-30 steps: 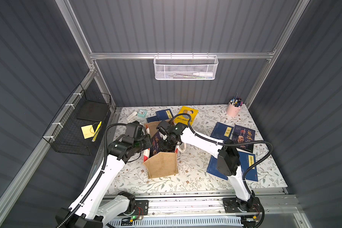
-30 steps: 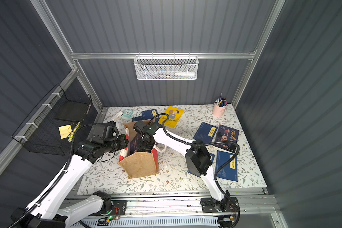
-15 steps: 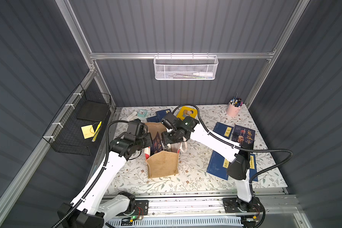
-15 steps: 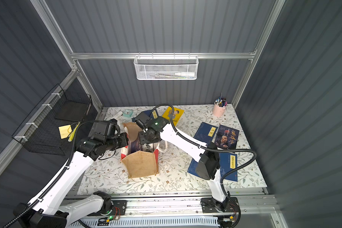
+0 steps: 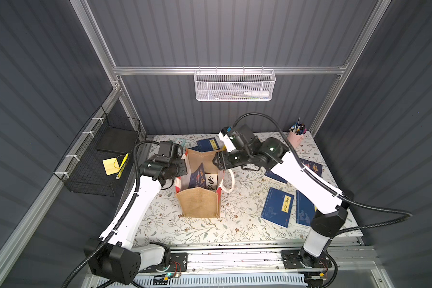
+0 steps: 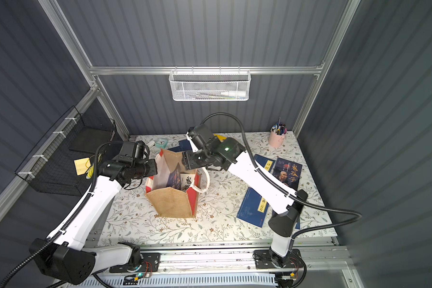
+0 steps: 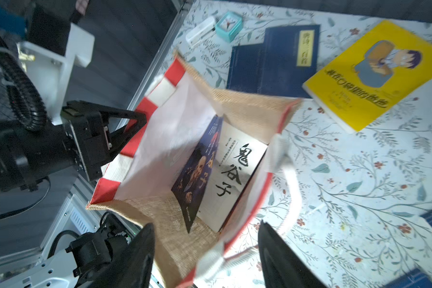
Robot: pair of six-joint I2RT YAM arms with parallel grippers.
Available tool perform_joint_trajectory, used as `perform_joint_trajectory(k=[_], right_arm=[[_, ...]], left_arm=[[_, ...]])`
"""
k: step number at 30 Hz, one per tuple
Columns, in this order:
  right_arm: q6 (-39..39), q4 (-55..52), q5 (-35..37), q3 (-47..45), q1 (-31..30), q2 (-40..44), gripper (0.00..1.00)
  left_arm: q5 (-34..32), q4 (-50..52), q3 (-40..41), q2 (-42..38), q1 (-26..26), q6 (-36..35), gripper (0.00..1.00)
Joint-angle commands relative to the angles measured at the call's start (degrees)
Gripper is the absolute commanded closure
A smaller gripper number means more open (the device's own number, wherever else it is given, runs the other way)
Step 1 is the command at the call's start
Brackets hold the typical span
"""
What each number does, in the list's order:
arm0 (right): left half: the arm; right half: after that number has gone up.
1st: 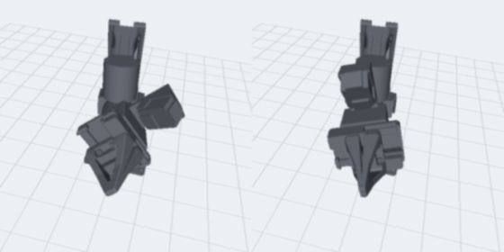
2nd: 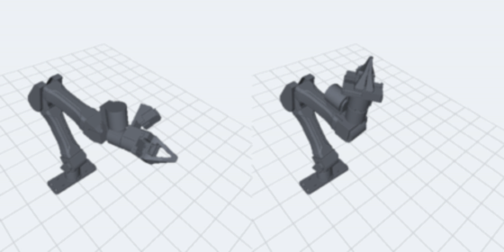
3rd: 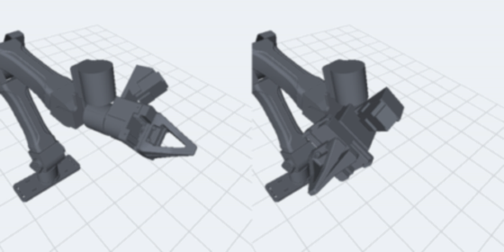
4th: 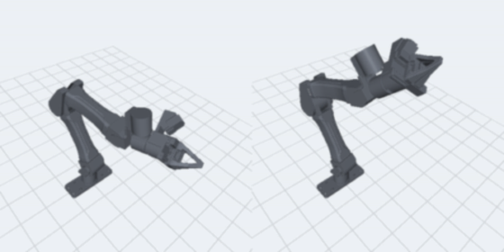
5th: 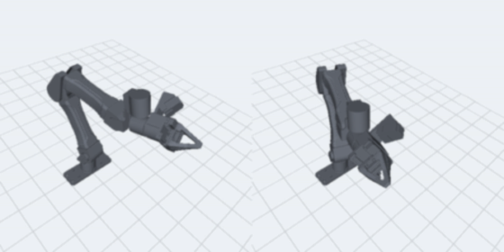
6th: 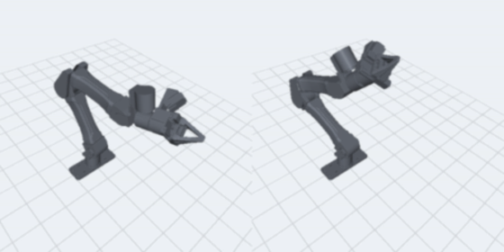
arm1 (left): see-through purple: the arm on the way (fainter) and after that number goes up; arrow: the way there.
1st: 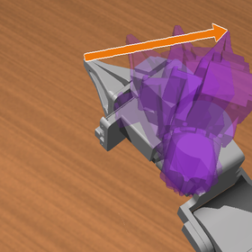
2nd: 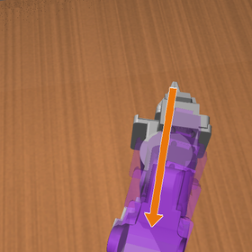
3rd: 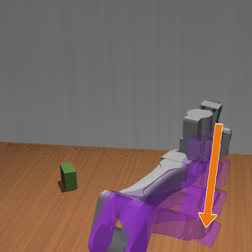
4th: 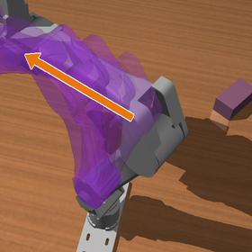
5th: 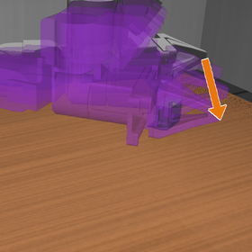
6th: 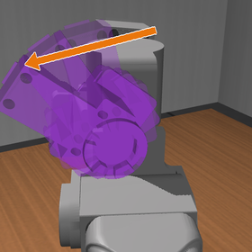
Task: Put the books into the canvas bag
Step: Place the book in the canvas bag, then move the book to the center of the board.
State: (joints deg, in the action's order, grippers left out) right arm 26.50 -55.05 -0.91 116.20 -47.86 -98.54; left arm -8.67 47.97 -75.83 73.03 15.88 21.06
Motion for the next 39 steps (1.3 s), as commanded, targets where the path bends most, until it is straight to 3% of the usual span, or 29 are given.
perform_joint_trajectory(k=[1,4,7,15,21,31,39], right_arm=[[-1.22,0.34,3.04,-6.13,4.18,3.84,0.32],[-2.41,-0.10,4.16,-10.34,7.26,6.04,0.31],[-2.38,0.47,3.59,-15.56,12.06,8.31,0.28],[-2.07,4.40,2.23,-31.93,32.26,14.40,0.25],[-0.79,9.09,-1.20,-42.66,47.65,13.98,0.21],[-2.71,11.39,2.26,-45.85,57.15,6.10,0.17],[0.03,19.30,0.89,-49.65,62.78,3.13,0.16]], left_arm=[[-1.00,0.27,-5.15,0.32,-0.59,-2.27,0.51],[-0.52,1.39,-9.96,1.29,-0.59,-2.76,0.32],[1.80,1.35,-13.26,2.09,-0.59,-3.04,0.27],[15.96,-3.30,-19.25,8.79,0.44,-1.49,0.42],[11.05,-5.29,-24.99,17.72,13.05,-2.45,0.43],[5.69,-6.75,-40.62,37.47,28.48,-5.70,0.46],[10.76,-7.67,-57.00,56.67,34.89,-5.53,0.46]])
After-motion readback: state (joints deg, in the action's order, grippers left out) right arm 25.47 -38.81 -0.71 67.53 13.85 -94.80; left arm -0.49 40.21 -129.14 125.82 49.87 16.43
